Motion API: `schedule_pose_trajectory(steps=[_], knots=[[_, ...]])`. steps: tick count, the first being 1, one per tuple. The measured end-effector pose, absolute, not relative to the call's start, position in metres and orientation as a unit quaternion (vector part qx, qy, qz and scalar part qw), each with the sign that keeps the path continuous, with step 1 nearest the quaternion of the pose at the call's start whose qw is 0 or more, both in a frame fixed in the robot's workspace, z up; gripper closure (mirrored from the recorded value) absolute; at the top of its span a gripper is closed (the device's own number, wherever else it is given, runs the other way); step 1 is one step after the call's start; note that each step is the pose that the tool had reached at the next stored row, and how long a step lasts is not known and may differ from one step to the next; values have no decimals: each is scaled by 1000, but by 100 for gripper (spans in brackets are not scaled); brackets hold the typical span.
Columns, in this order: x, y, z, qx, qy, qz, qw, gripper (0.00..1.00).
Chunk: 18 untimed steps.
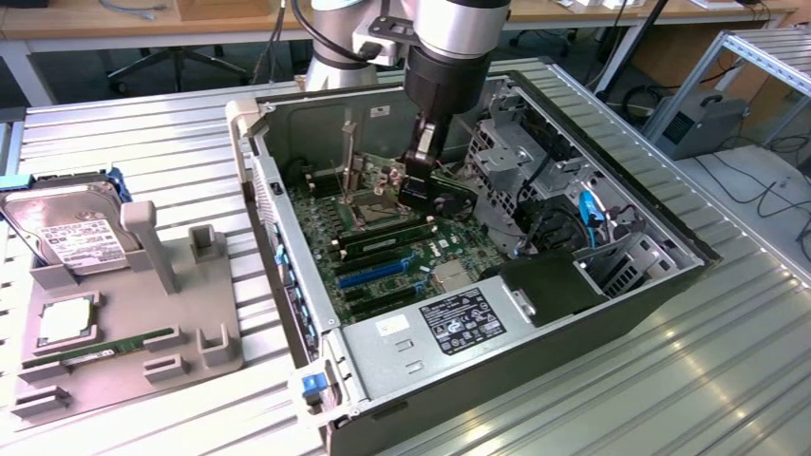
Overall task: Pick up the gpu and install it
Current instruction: 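Insert the gpu into the slot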
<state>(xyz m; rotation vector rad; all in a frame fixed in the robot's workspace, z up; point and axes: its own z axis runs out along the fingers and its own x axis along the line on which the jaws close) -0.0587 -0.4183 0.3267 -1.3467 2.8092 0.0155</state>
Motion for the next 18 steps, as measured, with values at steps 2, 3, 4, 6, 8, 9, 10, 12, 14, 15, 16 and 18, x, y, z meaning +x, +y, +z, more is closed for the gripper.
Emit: schedule_pose_trajectory(steps=[2,3,4,6,8,9,10,12,14,15,16,18], knots=[[-59,-418,327,-443,896,5,13,73],[-59,-418,327,-448,894,5,13,73],[-59,-418,327,-451,892,5,13,73],[-59,-418,327,-455,890,5,13,73],[-59,-418,327,-474,880,6,13,73],[-59,-418,327,-486,874,6,13,73],[-59,-418,327,-502,865,6,13,73],[-59,-418,327,-518,855,6,13,73],[-58,-418,327,-540,841,7,12,73],[-58,-418,327,-551,834,7,12,73],[-58,-418,327,-564,826,7,12,73],[-58,-418,327,-569,823,7,12,73]])
